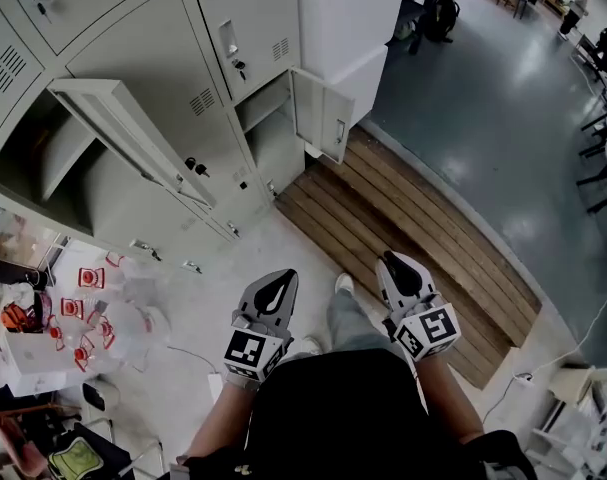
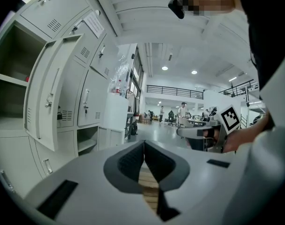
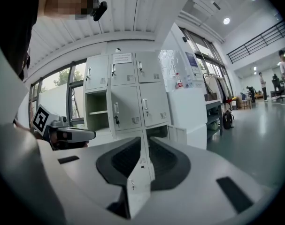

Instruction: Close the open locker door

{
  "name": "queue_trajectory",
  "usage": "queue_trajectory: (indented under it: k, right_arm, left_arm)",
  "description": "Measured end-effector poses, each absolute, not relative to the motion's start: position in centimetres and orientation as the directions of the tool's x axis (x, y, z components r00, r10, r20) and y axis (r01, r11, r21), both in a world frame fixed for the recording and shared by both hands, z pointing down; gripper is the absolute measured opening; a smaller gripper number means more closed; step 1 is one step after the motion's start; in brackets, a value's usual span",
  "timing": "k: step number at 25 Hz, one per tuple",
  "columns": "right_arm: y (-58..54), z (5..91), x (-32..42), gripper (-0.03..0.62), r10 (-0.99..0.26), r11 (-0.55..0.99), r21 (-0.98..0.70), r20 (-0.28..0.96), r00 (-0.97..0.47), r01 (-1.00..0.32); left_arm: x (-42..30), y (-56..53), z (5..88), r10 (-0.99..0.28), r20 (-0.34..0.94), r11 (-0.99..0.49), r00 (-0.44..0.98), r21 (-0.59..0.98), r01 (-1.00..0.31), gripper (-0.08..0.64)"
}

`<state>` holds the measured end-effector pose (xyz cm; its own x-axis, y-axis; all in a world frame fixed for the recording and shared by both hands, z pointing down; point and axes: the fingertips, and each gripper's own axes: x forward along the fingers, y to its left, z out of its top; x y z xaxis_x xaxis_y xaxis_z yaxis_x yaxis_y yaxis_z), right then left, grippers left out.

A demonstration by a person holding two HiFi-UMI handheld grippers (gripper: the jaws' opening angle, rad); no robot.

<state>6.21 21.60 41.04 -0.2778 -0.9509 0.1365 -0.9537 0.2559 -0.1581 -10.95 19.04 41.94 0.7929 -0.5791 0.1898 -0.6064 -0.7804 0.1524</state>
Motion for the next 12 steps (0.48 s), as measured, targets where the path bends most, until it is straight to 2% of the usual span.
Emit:
queue_trajectory:
  k: [12]
  right_arm:
    - [7.1,42.7,11.6,0.064,-0.916,0.333,-0.241,0.147,-0.374,-0.911]
  left_arm:
    - [-4.3,5.9,40.8,-0.642,0.222,-0.731,0.734,0.115,-0.673,0.023]
